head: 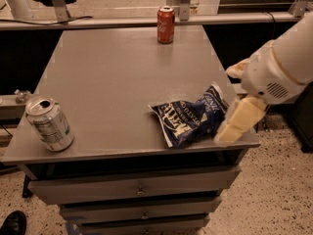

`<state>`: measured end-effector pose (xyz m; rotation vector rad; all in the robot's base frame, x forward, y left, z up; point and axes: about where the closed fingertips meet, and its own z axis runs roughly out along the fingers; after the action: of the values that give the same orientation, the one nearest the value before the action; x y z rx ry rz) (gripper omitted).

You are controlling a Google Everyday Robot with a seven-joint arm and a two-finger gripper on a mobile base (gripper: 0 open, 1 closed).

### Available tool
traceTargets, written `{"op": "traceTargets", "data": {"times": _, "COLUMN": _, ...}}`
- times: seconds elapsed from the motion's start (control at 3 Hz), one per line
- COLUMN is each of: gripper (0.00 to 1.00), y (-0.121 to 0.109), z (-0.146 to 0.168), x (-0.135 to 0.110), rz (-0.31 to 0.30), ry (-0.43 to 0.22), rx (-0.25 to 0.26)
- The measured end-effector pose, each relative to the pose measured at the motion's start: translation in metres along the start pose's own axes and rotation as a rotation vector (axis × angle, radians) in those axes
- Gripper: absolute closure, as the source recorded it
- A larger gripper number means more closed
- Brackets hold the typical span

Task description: Move blue chip bag near coke can

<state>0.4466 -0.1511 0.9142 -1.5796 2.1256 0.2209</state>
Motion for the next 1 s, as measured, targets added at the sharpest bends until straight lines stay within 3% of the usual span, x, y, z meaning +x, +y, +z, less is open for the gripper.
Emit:
{"op": "traceTargets", "data": {"times": 0.33, "gripper": 0.00, "y": 0.010, "z": 0.041, "x": -0.024, "rz": 0.032, "ry": -0.132, "rx": -0.025}}
{"op": "traceTargets", "data": {"times": 0.67, "gripper": 0.16, "y": 0.014, "z": 0.067, "x": -0.037, "rz": 0.048, "ry": -0.196, "rx": -0.023}}
{"op": "traceTargets", "data": {"times": 1.0, "gripper": 0.40, "y": 0.008, "z": 0.079, "x": -0.032, "rz": 0.060, "ry": -0.208, "rx": 0.000}}
